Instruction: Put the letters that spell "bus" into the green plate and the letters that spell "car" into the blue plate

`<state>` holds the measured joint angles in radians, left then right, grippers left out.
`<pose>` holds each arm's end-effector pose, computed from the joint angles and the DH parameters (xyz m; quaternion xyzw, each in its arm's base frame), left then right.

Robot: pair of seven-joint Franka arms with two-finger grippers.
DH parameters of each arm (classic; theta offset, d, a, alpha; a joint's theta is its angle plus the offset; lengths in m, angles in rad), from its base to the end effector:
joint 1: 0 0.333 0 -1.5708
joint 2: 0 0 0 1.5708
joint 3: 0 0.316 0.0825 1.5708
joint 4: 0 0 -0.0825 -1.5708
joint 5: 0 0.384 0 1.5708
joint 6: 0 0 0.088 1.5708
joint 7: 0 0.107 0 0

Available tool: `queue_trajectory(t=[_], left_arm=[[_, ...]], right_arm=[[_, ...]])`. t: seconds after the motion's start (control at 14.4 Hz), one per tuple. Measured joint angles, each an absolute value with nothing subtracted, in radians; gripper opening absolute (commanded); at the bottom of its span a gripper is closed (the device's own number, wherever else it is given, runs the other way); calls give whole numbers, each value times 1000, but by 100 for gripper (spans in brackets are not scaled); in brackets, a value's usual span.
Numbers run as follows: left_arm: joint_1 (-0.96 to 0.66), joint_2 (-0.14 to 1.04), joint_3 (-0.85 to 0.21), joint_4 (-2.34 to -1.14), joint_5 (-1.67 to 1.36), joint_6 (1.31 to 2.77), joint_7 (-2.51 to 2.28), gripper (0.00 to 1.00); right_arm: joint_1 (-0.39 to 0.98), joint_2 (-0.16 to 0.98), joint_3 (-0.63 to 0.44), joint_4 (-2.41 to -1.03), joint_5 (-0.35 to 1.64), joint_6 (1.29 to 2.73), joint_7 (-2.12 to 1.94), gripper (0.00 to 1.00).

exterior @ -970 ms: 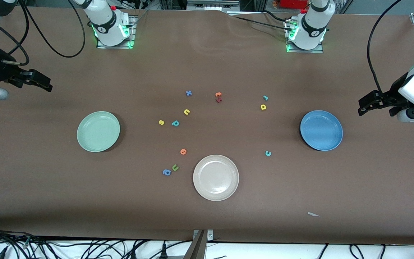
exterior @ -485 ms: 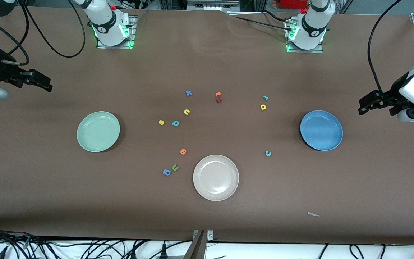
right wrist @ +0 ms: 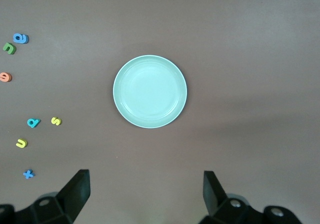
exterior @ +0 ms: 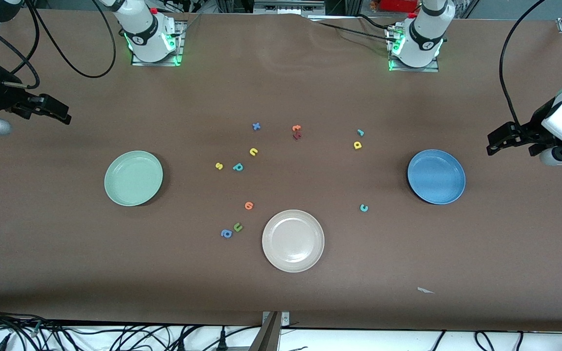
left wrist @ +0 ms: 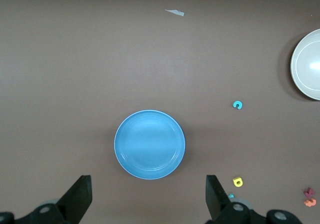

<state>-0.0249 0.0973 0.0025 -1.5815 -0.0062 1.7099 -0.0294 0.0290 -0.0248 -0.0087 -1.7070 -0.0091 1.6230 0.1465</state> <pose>0.5946 -0.0140 0.5759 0.9999 0.0039 0.0155 0.0034 0.5469 0.0101 0.5782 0.9976 -0.0627 -0.0291 0.0069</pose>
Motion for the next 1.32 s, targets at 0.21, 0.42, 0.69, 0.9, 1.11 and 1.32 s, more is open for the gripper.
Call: queue_trajectory(t=[0.21, 0.42, 0.69, 0.9, 1.11, 1.32], left_arm=[[-25, 98, 3, -1582, -6, 1709, -29, 100], [-25, 98, 2, -1582, -6, 1709, -29, 100], [-30, 108, -2, -1587, -11, 1709, -36, 100], [-42, 135, -6, -1587, -61, 1710, -124, 100], [-96, 186, -11, -1588, -67, 1754, -241, 100], [-166, 274, -15, -1591, -67, 1838, -369, 100]], right_arm=[[29, -25, -9, -1707, -9, 1623, 146, 100], [29, -25, -9, -1707, -9, 1621, 146, 100], [29, -25, -7, -1707, -9, 1596, 146, 100], [52, -15, -3, -1708, -9, 1538, 146, 100], [101, 30, 0, -1713, -9, 1521, 149, 100], [179, 101, 2, -1714, -7, 1580, 229, 100]])
